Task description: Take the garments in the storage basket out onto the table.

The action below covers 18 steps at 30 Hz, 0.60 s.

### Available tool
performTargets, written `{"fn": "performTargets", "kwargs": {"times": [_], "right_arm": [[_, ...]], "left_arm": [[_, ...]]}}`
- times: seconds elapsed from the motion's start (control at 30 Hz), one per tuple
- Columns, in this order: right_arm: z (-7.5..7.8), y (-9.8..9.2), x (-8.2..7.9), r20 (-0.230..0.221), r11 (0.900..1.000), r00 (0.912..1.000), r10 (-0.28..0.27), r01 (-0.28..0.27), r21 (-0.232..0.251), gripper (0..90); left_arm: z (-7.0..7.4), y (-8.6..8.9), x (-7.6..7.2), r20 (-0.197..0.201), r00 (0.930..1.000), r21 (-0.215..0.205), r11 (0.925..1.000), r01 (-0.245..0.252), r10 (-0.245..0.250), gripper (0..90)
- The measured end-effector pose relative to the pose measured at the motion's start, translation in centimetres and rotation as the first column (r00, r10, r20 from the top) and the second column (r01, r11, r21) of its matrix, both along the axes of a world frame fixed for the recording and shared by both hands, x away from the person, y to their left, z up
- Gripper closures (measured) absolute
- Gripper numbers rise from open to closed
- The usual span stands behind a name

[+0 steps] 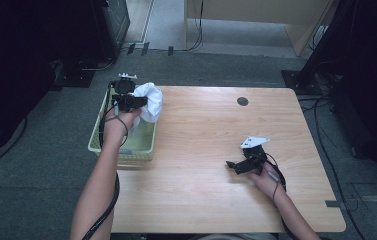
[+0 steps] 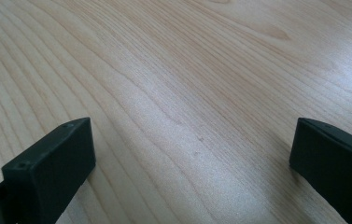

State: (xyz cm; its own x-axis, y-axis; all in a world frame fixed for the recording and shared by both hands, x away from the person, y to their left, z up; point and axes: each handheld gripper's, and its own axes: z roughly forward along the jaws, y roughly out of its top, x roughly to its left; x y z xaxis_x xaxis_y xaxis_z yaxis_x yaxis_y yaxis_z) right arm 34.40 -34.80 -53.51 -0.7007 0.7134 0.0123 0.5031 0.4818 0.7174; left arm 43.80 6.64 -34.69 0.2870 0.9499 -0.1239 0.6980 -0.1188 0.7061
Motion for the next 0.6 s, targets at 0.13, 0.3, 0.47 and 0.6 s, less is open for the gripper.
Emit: {"fn": "performTargets", "kwargs": {"times": [0.13,0.3,0.47,0.6], "right_arm": [[0.0,0.0,0.0,0.000,1.000,1.0000,0.000,0.000,0.000,0.3],[0.0,0.0,0.0,0.001,1.000,1.0000,0.000,0.000,-0.001,0.3],[0.0,0.0,0.0,0.000,1.000,1.0000,0.000,0.000,-0.001,0.3],[0.0,0.0,0.0,0.000,1.000,1.0000,0.000,0.000,0.000,0.3]], "left_arm": [[1.4,-0.1,-0.3,0.008,1.0000,-0.004,1.0000,0.000,0.000,69.9],[2.7,-0.6,-0.8,0.022,0.9997,-0.006,0.9999,0.013,-0.012,69.9],[3.6,-1.5,-1.2,0.013,0.9995,-0.016,0.9994,0.030,-0.030,69.8],[4.4,-2.4,-1.5,0.013,0.9985,-0.018,0.9984,0.054,-0.054,69.9]]}}
